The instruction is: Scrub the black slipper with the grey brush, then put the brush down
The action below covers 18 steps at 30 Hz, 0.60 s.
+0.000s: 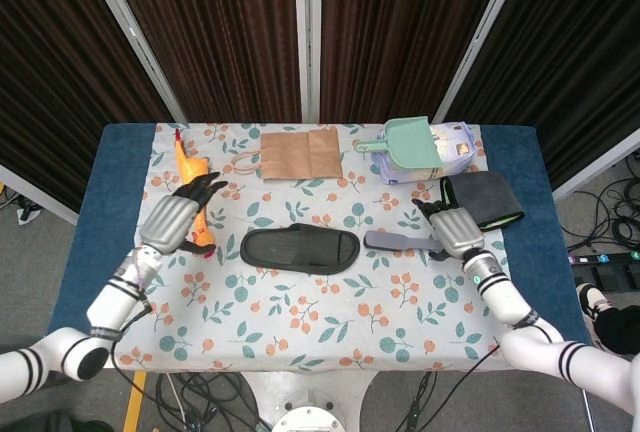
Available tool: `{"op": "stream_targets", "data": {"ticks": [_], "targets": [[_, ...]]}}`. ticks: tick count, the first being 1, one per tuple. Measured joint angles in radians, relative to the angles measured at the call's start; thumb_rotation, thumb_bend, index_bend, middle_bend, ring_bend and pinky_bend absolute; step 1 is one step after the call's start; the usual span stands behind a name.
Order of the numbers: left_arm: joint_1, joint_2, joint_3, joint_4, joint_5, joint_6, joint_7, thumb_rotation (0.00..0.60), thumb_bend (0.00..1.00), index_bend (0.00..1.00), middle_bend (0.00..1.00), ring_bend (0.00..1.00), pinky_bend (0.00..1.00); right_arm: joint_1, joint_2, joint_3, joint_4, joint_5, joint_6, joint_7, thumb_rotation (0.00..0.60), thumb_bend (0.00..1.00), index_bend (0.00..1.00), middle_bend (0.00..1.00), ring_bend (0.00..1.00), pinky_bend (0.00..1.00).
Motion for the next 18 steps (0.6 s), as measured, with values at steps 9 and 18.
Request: {"op": "stream_targets", "data": {"ticks": [9,18], "targets": [[0.215,0.126,0.059,-0.054,-0.05,0.222,0.102,0.6,0.03,0.15,0.15,0.04,0.19,-0.175,0.204,-0.011,-0.172,-0.06,0.275,0.064,0.6,0.21,0.01,0.17,0.12,0.22],[0.401,0.148,0.125,-0.111,-0.067,0.428,0.23,0.6,0.03,0.15,0.16,0.04,0.18,-0.404,0.292,-0.076,-0.287,-0.182,0.571,0.144,0.6,0.2,0.0,0.06,0.0,0.1]]}}
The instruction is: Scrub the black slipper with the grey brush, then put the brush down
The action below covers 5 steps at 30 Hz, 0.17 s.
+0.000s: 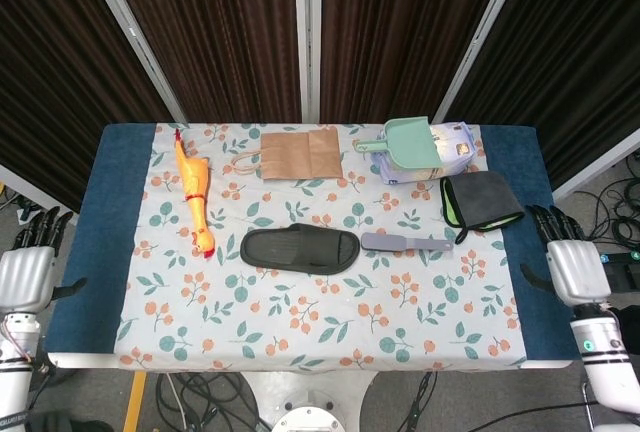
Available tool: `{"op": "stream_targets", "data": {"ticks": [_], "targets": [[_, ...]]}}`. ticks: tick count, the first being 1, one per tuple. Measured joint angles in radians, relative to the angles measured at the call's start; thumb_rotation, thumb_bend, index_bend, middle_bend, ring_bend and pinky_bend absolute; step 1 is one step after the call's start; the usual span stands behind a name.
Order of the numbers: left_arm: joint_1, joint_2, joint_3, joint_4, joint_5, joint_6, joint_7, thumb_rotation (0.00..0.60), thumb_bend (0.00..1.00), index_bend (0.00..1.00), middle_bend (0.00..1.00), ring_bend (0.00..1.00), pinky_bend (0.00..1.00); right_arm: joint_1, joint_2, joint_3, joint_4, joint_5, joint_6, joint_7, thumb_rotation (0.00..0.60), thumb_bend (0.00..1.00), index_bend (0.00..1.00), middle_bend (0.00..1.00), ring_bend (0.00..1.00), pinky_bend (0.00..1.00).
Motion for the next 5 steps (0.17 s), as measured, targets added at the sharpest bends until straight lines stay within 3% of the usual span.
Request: {"op": "stream_targets", "data": {"ticks": [5], "targets": [[0.06,-0.02,0.028,-0.033,0.082,0.112,0.047,0.6,0.03,0.15,0.16,0.04,0.17,-0.094,0.0,-0.037,-0.049,-0.067,0.112,-0.003,0.6,0.2,0.0,0.07,0.0,0.08]]}}
